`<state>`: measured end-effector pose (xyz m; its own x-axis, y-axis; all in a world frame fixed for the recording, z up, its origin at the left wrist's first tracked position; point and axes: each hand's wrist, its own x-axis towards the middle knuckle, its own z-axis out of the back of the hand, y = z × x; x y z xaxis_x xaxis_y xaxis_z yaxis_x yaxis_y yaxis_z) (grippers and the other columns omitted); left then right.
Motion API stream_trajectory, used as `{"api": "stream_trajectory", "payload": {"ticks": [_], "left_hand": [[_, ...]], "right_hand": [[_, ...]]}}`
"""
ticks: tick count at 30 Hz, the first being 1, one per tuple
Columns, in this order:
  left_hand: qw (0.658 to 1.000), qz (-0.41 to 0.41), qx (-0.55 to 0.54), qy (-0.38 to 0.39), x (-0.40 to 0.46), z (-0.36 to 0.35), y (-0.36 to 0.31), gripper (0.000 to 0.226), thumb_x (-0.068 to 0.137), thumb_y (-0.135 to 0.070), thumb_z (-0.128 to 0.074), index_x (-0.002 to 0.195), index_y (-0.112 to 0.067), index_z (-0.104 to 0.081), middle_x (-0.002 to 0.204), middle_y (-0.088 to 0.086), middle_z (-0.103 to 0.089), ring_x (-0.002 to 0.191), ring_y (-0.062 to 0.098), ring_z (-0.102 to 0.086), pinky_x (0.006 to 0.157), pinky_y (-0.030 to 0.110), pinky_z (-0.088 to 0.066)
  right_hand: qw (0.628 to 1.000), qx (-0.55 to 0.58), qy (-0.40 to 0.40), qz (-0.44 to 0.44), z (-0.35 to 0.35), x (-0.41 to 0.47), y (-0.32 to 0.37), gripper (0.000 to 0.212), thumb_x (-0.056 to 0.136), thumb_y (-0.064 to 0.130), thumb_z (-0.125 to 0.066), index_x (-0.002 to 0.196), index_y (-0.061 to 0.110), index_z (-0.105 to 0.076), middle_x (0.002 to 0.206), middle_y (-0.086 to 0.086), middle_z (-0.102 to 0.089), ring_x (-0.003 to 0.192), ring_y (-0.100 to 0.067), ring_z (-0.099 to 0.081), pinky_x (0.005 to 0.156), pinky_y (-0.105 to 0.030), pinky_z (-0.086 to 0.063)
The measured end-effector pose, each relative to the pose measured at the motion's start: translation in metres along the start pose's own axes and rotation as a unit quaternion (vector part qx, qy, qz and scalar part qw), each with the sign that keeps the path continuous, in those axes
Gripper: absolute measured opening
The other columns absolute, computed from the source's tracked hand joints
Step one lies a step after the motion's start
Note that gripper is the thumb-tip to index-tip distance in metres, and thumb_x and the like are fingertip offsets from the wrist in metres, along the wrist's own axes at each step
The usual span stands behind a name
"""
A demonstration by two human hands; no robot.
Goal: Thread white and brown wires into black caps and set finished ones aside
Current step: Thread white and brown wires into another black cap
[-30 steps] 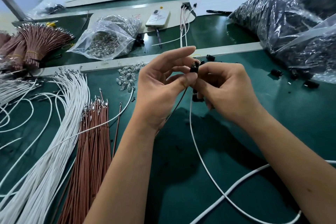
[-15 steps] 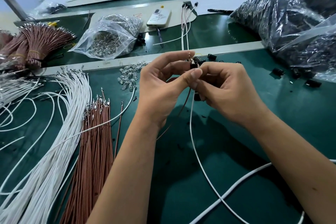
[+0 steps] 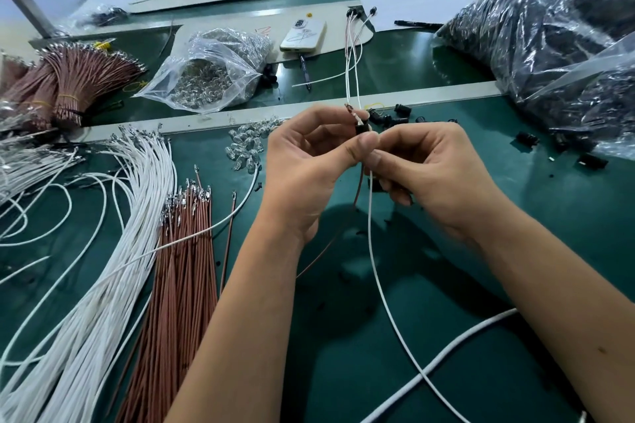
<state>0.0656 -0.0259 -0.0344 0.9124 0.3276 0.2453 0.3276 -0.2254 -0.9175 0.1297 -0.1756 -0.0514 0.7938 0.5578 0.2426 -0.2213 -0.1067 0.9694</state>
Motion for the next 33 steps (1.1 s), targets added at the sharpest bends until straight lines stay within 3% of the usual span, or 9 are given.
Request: {"api": "stream_trajectory", "payload": {"ticks": [9,17,23,25,28,33], "left_hand": [[1.0,-0.006,-0.004,-0.005,0.001,0.0027,0.0011,0.023,0.074,0.009,-0.077,0.085,-0.009,-0.067,0.084,0.0,-0.071,0.076,0.018,-0.062,0.074,0.032,-0.055],[1.0,-0.002,-0.008,-0.027,0.0015,0.0033,-0.0003,0.022,0.074,0.008,-0.077,0.086,-0.009,-0.068,0.077,0.001,-0.068,0.069,0.014,-0.063,0.073,0.036,-0.054],[0.999,-0.015,0.022,-0.019,0.0015,0.0021,0.0017,0.025,0.075,0.011,-0.077,0.087,-0.008,-0.066,0.079,-0.001,-0.07,0.072,0.011,-0.064,0.073,0.029,-0.055],[0.999,-0.023,0.043,-0.012,0.0014,0.0016,0.0027,0.026,0.075,0.012,-0.078,0.086,-0.009,-0.066,0.083,0.002,-0.07,0.076,0.014,-0.063,0.076,0.033,-0.055],[0.998,-0.02,0.051,0.0,0.0008,0.0009,0.0024,0.023,0.076,0.007,-0.078,0.084,-0.012,-0.067,0.084,0.002,-0.07,0.077,0.015,-0.064,0.075,0.032,-0.055],[1.0,-0.003,0.025,-0.014,0.0025,0.0011,-0.0007,0.018,0.081,-0.009,-0.072,0.071,-0.025,-0.075,0.075,0.001,-0.071,0.066,0.017,-0.061,0.062,0.029,-0.049]], "right_hand": [[0.999,0.022,0.039,-0.028,-0.0006,-0.0003,-0.002,0.022,0.088,0.031,-0.079,0.086,0.01,-0.073,0.059,-0.003,-0.055,0.048,-0.012,-0.045,0.04,-0.021,-0.035],[0.998,-0.001,0.053,-0.024,-0.0013,0.0007,-0.0049,0.011,0.091,0.017,-0.078,0.088,0.008,-0.074,0.06,0.004,-0.061,0.045,-0.009,-0.049,0.038,-0.02,-0.036],[0.999,-0.022,0.029,-0.025,-0.002,-0.0003,-0.0036,0.017,0.09,0.024,-0.077,0.087,0.008,-0.073,0.063,-0.003,-0.059,0.05,-0.011,-0.048,0.041,-0.02,-0.037],[0.999,-0.025,0.022,-0.028,-0.0015,-0.0004,-0.0026,0.023,0.089,0.028,-0.076,0.088,0.006,-0.071,0.061,-0.007,-0.055,0.052,-0.015,-0.045,0.042,-0.021,-0.035],[0.999,-0.012,0.021,-0.029,0.0006,-0.0001,-0.0008,0.021,0.089,0.027,-0.076,0.087,0.006,-0.071,0.059,0.0,-0.054,0.051,-0.013,-0.044,0.042,-0.021,-0.034],[0.999,0.005,0.038,-0.026,0.0025,0.0005,0.0007,0.008,0.086,0.028,-0.08,0.082,0.021,-0.078,0.061,0.004,-0.058,0.05,-0.011,-0.044,0.041,-0.021,-0.033]]}}
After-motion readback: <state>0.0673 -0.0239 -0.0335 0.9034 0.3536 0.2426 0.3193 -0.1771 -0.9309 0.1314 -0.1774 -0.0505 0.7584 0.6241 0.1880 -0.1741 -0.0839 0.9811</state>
